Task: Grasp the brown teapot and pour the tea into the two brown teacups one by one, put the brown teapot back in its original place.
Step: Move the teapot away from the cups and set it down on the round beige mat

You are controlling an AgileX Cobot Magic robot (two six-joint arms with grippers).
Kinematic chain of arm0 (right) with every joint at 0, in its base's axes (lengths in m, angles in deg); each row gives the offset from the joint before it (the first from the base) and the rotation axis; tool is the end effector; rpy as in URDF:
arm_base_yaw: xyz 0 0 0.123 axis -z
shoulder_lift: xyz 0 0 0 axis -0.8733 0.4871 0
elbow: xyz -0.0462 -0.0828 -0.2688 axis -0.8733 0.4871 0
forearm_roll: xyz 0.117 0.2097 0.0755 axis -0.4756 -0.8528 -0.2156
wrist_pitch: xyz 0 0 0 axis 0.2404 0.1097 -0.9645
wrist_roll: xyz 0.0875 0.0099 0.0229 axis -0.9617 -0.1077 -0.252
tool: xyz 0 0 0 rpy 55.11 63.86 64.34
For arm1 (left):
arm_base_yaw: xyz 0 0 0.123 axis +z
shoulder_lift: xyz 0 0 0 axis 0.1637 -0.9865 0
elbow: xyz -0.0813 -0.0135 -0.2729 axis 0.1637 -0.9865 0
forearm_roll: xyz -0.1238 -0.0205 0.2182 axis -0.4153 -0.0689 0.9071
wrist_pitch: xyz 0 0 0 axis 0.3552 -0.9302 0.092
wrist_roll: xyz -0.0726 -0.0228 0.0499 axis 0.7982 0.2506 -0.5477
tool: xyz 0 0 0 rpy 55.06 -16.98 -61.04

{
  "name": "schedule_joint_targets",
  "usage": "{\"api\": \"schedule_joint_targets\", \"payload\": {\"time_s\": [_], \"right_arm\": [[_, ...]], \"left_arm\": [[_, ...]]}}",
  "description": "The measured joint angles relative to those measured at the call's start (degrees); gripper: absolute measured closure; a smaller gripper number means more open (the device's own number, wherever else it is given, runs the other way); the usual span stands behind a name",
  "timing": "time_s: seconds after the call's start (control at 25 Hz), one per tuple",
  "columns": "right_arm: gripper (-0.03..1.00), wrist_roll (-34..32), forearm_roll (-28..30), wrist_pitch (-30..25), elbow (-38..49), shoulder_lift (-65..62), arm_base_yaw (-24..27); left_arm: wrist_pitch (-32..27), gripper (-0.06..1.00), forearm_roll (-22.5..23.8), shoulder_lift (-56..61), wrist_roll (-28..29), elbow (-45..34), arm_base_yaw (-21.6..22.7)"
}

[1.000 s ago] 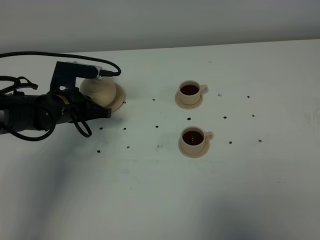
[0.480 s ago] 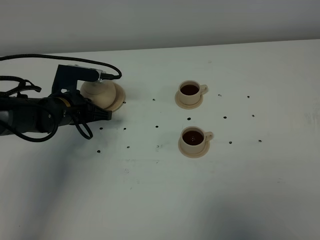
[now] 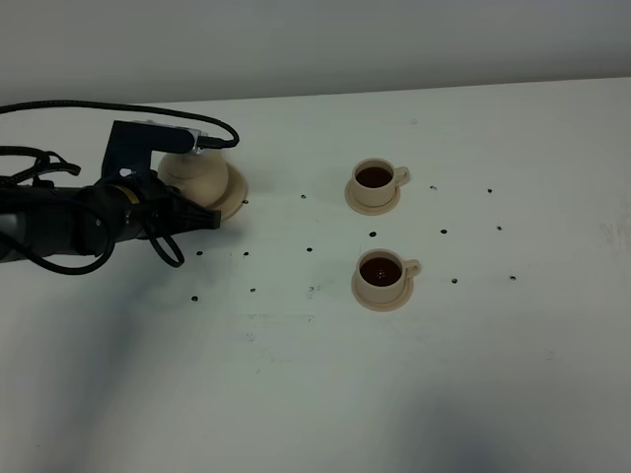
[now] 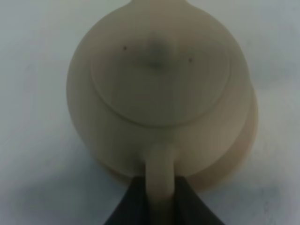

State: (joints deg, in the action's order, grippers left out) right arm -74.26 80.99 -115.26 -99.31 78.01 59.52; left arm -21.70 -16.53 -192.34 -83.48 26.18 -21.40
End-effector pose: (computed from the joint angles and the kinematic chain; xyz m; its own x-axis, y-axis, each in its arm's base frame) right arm -0.0065 -0.0002 0.2738 -0.4795 0.0146 -0.8774 -0.0110 0.9997 0.0226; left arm 0.3737 -0.0781 0.1307 -0.6239 0.1992 -0.7557 0.2395 0.9692 0.0578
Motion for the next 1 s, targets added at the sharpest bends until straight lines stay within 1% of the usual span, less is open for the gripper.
{"api": "schedule_joint_targets", "payload": {"time_s": [0.32,0.72,0.88,1.0], "right_arm": [[0.66,-0.06,0.0,0.0,0.0,0.0,0.0],[0.66,0.0,0.0,0.0,0.0,0.0,0.0],[0.66,0.0,0.0,0.0,0.0,0.0,0.0],[0.66,0.0,0.0,0.0,0.0,0.0,0.0]], "left_arm": [[-0.59,0.86,-0.1,0.0,-1.48,0.0,0.0],[-0.64,0.86,-0.17,0.0,-1.61,0.0,0.0],[-0.52,0.84,-0.17,0.0,-1.69,0.05,0.0],[-0.11,0.81,-0.17,0.0,-1.69,0.29,0.0]]}}
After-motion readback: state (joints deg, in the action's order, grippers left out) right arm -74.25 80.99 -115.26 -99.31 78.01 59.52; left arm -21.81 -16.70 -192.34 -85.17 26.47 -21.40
